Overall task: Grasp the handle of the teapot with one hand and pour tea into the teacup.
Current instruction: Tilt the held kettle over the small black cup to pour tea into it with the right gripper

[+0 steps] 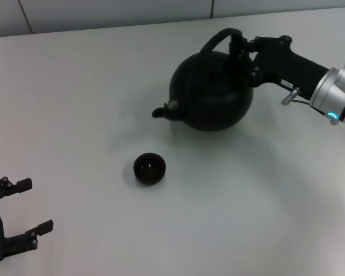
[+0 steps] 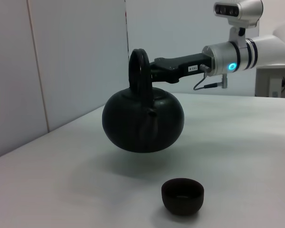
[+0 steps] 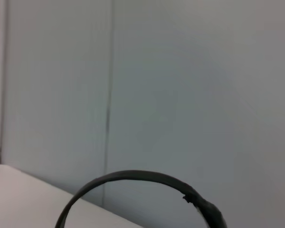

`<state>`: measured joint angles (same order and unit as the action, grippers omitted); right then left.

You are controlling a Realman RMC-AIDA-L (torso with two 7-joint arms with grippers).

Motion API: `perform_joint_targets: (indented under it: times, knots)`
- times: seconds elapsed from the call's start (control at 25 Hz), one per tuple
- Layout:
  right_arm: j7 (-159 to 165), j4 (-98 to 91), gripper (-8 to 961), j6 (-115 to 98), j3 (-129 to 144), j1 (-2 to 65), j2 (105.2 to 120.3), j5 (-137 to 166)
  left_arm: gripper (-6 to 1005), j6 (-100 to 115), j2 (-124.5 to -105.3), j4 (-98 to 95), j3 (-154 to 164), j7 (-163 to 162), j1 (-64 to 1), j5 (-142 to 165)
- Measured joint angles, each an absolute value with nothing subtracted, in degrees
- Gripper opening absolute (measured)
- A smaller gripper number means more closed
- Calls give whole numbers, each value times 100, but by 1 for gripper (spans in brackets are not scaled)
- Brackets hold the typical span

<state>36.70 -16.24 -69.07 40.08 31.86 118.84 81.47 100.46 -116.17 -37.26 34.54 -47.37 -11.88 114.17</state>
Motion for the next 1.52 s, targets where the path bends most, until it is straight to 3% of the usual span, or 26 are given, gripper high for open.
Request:
perform_joint_targets:
  times: [0.6,1.52]
  knots:
    - [3656,-1812,77,-6874,4613,3468,11885,8190,850,10026,-11676,-3726,3454,-4737,-1204,11417]
    - [3063,-2946,77,-6929,5370,3192,11898,8509,850,9984,-11738,-3726,3314,-4743,-1221,11417]
